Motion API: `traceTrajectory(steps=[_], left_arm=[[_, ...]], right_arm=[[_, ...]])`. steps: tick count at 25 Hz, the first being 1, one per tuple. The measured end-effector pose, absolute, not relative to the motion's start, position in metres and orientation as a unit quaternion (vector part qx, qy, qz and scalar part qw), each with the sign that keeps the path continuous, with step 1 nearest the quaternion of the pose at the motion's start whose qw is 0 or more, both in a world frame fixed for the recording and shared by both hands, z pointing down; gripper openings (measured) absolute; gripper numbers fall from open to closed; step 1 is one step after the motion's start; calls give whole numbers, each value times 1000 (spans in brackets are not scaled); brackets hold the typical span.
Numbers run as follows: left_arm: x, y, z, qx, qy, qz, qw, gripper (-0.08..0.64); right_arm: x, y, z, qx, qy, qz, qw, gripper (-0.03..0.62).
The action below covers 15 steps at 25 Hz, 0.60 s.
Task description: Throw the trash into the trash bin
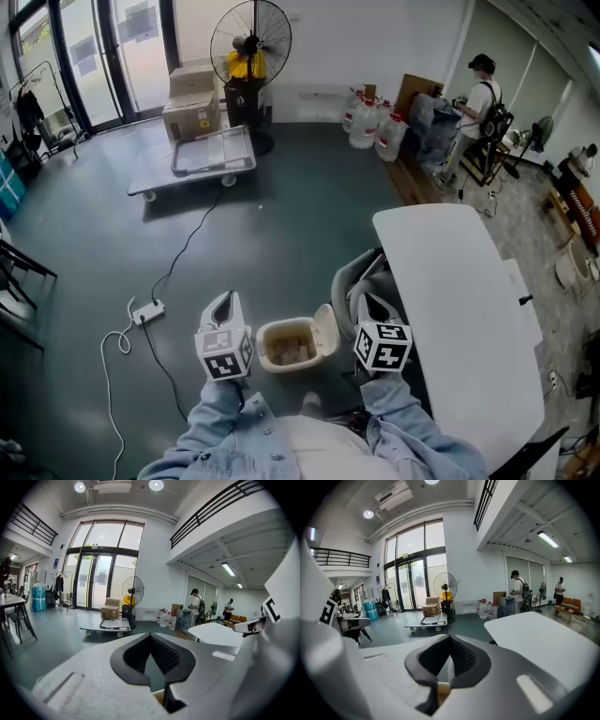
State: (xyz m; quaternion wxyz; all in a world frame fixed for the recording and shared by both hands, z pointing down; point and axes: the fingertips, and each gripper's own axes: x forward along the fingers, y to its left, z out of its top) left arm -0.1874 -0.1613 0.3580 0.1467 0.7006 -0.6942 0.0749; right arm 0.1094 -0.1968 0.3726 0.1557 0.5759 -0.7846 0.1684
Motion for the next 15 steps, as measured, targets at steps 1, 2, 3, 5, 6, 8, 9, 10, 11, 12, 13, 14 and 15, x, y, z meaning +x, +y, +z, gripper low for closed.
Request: traceTrajectory(steps=[1, 2, 3, 5, 6, 8, 9, 10, 11, 12, 13, 14, 15], left_arm=[[-188, -161, 359, 700, -694, 76, 147, 9], [-190, -161, 360, 700, -695, 78, 147, 9], [-191, -161, 361, 699, -695, 80, 147, 9], [-191, -162, 363, 699, -695, 83, 147, 9], [-190, -163, 363, 700, -694, 82, 149, 9], [-188, -165, 364, 702, -691, 79, 152, 9], [-187, -166, 364, 703, -690, 79, 152, 9], [-186, -167, 364, 704, -689, 79, 153, 9], [-185, -167, 364, 704, -689, 79, 153, 9], [-183, -168, 364, 705, -688, 79, 153, 9], [-182, -169, 364, 705, -689, 79, 152, 9], [-182, -170, 363, 705, -689, 79, 150, 9], [-181, -170, 363, 705, -689, 78, 149, 9]], right_arm=[[110, -197, 372, 577, -784, 169, 156, 3], [110, -197, 372, 578, -783, 169, 155, 3], [111, -197, 372, 579, -782, 170, 155, 3], [114, -197, 372, 581, -781, 171, 154, 3], [115, -197, 373, 583, -779, 171, 154, 3], [118, -198, 373, 585, -777, 172, 154, 3], [119, -198, 373, 586, -777, 172, 153, 3], [120, -198, 373, 587, -776, 172, 153, 3], [121, -198, 372, 588, -776, 171, 153, 3], [122, -198, 372, 588, -776, 171, 153, 3], [124, -198, 371, 588, -775, 170, 153, 3], [125, -199, 371, 589, -775, 170, 153, 3], [126, -199, 371, 589, -775, 169, 153, 3]])
